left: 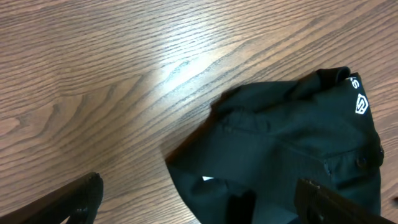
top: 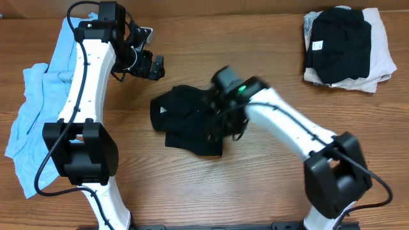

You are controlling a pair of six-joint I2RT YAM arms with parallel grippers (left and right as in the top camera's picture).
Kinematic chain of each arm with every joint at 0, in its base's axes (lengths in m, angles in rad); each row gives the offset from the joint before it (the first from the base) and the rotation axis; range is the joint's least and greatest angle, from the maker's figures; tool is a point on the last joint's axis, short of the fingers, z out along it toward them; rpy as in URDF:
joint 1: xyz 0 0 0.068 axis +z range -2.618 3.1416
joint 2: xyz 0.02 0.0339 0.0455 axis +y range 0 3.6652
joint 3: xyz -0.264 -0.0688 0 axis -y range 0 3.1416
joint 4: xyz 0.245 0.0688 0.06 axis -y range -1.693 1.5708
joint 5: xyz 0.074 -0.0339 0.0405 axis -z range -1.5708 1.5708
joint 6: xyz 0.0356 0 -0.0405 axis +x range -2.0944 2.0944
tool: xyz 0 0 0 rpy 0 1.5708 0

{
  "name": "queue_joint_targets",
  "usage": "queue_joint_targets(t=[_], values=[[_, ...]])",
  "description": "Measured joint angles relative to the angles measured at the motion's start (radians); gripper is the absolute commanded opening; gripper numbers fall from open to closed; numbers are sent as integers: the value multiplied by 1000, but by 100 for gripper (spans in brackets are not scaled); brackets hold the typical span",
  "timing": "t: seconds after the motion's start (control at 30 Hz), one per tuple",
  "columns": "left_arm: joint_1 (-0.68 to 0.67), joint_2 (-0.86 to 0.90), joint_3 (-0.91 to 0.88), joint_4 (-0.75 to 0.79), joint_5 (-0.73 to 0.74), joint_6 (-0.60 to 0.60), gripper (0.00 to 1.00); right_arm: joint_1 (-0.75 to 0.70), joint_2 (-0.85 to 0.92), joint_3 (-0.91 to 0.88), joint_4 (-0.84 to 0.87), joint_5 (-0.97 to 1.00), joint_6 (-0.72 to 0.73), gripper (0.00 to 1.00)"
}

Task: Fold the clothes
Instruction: 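Press and gather the folded shirt bundle with the right gripper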

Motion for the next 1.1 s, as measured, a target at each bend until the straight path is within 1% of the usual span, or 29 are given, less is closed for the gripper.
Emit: queue_joint_targets(t=[0.1, 0.2, 0.4, 0.5, 0.6, 0.73, 0.77, 0.8, 0.87, 1.0, 1.1], values=[[0, 0, 0, 0, 2, 0, 100, 78, 7, -13, 26, 63, 8, 67], [0, 0, 0, 0, 3, 0, 100, 105, 31, -13, 42, 113, 28, 68], [0, 0, 0, -1, 3, 0, 100, 72, 135, -14, 52, 163, 66, 71], [0, 0, 0, -2, 3, 0, 100, 41, 153, -15, 55, 157, 84, 71], [0, 0, 0, -3, 3, 0, 100, -8, 153, -15, 60, 155, 94, 71], [0, 0, 0, -3, 3, 0, 100, -125, 153, -15, 74, 153, 95, 70], [0, 0, 0, -3, 3, 0, 100, -159, 153, -15, 76, 152, 94, 70], [0, 0, 0, -3, 3, 0, 100, -192, 153, -15, 80, 147, 92, 66], [0, 0, 0, -3, 1, 0, 100, -268, 153, -14, 85, 126, 72, 65], [0, 0, 0, 7, -16, 0, 100, -368, 153, 13, 48, 121, 37, 70], [0, 0, 0, 33, -39, 1, 100, -369, 141, 59, 28, 135, 13, 72]])
